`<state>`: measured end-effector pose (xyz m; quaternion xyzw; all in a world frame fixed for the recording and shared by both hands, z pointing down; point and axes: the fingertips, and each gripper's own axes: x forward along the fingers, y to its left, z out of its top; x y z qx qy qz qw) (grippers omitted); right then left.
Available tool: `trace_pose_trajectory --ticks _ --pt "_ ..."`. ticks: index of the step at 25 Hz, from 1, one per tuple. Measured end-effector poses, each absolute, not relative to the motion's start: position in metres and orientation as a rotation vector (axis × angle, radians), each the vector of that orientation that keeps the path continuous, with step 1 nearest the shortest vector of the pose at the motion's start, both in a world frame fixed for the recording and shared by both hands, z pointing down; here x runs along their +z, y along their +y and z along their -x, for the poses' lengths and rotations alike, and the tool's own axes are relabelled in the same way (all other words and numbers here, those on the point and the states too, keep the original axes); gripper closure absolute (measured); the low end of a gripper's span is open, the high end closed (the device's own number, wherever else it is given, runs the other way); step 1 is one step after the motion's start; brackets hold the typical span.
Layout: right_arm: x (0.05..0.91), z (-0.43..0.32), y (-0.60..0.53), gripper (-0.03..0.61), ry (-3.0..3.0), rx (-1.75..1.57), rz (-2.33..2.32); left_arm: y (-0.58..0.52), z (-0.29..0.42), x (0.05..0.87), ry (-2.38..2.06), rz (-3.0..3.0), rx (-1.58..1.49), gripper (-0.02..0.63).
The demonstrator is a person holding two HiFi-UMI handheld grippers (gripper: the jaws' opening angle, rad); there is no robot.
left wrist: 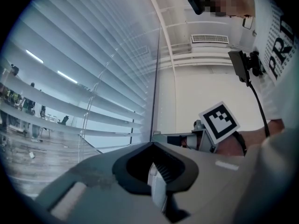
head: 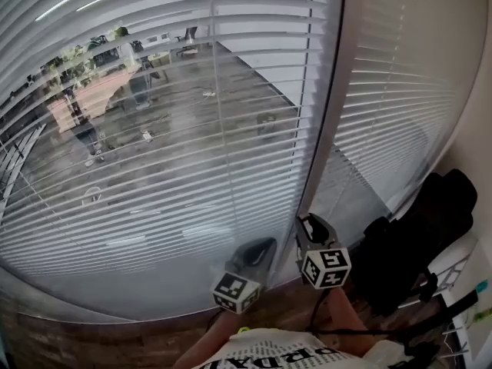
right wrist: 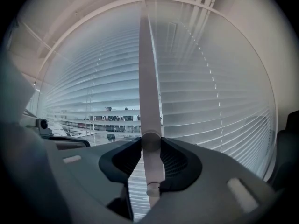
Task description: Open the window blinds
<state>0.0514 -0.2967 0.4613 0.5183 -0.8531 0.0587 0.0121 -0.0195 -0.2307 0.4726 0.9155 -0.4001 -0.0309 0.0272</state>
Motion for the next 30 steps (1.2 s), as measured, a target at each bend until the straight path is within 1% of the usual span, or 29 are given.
trace_pose_trajectory --ticks 11,30 --pt "0.453 -0.038 -0.277 0.454 -2.642 0.144 -1.580 -0.206 0.021 0.462 -1.199 -2.820 -0.131 0.621" --pt "0.429 -0.038 -0.286 0.454 -2.634 0.118 -1.561 -0.211 0.021 0.442 -1.202 -2.800 -0.140 0.621"
